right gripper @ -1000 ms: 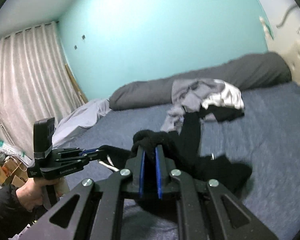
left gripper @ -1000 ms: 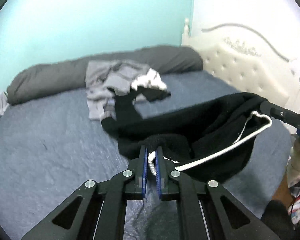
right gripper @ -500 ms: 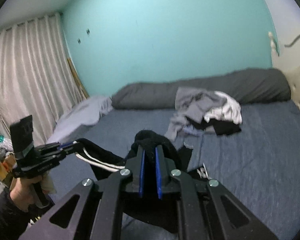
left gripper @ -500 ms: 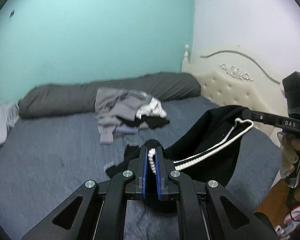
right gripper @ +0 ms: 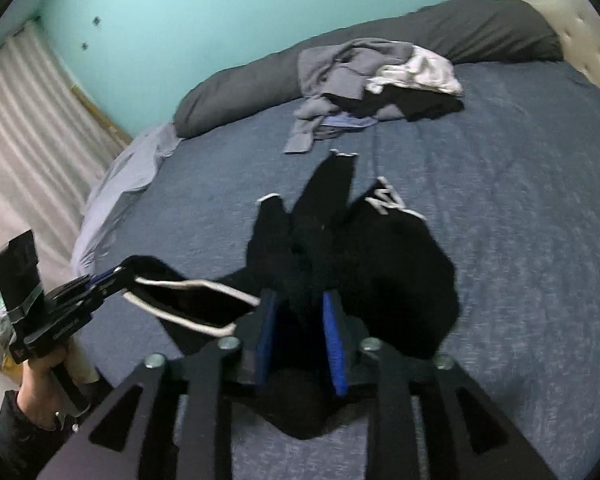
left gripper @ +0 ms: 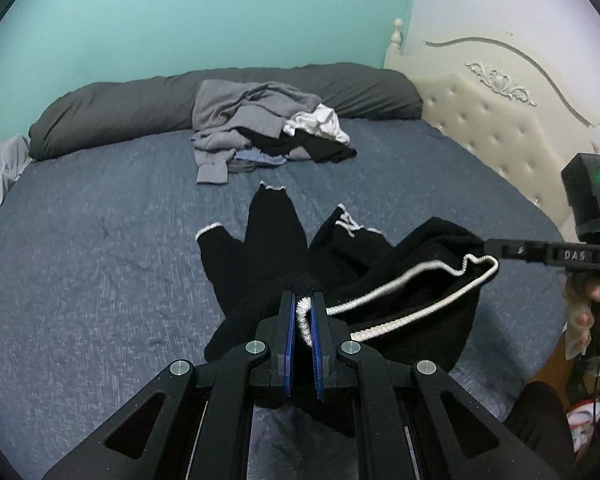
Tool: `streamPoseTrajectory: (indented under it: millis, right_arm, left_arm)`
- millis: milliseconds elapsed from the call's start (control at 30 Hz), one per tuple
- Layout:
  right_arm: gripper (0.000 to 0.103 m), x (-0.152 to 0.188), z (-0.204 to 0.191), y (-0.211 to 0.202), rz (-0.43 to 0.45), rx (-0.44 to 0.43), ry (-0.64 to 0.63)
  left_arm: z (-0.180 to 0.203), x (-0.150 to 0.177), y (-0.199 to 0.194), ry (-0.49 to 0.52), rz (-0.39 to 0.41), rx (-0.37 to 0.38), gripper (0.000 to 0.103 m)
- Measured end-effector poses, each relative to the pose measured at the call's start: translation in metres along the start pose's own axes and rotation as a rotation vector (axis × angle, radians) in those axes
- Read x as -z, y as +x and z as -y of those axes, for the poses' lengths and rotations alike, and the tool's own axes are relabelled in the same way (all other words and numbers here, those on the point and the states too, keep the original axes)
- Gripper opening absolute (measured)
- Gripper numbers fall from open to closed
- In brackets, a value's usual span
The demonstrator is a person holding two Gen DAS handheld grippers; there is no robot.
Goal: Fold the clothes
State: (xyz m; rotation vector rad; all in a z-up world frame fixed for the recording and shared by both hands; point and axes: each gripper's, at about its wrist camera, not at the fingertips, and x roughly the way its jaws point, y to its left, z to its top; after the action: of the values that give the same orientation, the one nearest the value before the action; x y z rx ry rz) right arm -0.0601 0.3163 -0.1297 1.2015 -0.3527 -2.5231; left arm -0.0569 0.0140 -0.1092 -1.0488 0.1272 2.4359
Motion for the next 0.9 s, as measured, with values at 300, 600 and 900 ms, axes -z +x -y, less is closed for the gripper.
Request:
streamPoseTrajectory:
  millis: [300, 600, 900]
  right_arm:
    - [0.054, 0.003, 0.014, 0.023, -0.036, 0.041, 0.039]
    - [0.062, -0.003, -0.022, 0.07, -0.117, 0.034, -0.042]
    - [0.022, 0.026, -0.035, 0.105, -0.254, 0.117, -0.266]
  left_arm:
    - [0.002, 0.024, 0.008, 0.05, -0.027, -0.016, 0.008]
    - [0.016, 0.03, -0.001, 0.102, -0.02, -0.012, 0.008]
    - [0.019, 0.037, -0.002, 0.121, -0.025, -0.005, 0.008]
